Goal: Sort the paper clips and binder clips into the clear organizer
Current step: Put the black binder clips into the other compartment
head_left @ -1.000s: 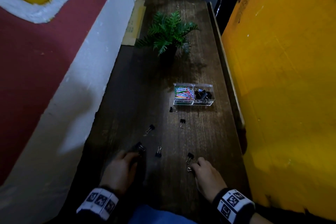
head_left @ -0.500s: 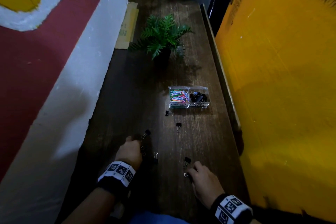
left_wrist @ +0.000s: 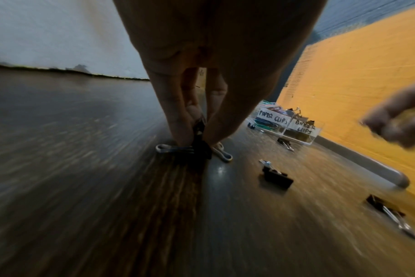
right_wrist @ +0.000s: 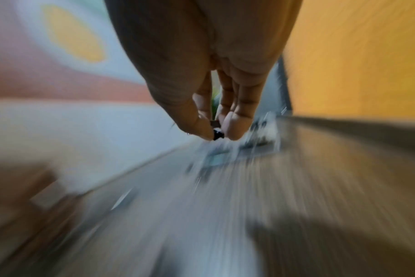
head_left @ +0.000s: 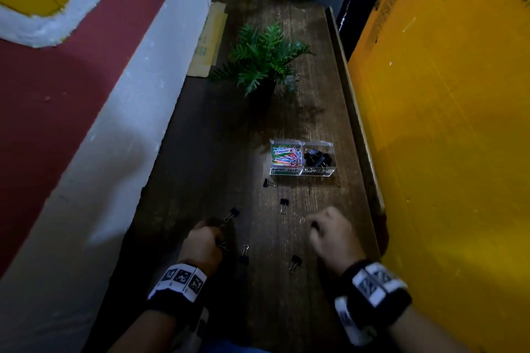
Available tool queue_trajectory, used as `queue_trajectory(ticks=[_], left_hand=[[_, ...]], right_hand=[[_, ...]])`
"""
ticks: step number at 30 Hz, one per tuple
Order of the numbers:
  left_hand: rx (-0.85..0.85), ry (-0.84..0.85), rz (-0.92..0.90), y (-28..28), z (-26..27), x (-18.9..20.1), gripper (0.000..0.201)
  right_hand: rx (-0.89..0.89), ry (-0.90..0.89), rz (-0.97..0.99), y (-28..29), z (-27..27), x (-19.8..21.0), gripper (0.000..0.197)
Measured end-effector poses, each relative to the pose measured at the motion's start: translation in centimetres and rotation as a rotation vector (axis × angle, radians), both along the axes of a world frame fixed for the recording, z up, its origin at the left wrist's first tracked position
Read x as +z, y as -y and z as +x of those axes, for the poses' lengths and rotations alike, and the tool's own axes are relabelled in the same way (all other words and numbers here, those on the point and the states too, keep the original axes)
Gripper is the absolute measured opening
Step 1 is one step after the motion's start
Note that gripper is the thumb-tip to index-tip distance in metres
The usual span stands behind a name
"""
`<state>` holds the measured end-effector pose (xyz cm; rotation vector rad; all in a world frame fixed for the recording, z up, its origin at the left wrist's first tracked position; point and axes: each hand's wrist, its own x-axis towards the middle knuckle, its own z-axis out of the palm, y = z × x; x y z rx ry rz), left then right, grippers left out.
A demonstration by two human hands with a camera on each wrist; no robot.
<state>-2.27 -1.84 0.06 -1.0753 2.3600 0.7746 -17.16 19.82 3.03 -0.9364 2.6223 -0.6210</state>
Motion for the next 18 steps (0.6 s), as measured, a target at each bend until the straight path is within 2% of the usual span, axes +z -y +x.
queue_trajectory(ticks=[5, 9, 14, 18], left_hand=[[-0.033, -0.072, -0.062, 0.6, -0.1, 0.3, 0.026], [-0.034, -0.129, -0.084, 1.0, -0.6, 0.3, 0.027], [-0.025, -0.188, -0.104, 1.1, 0.0, 0.0, 0.023], [0.173, -0.334, -0.069, 2.4, 1.1, 0.2, 0.021]], right_hand=[[-0.187, -0.095, -0.133, 4.0, -8.3, 2.5, 0.024], [-0.245, -0.110, -0.079, 5.9, -12.7, 1.8, 0.020], [-0.220, -0.087, 0.009, 6.7, -14.5, 0.0, 0.023], [-0.186, -0.126, -0.022, 6.1, -14.2, -0.4, 0.032]])
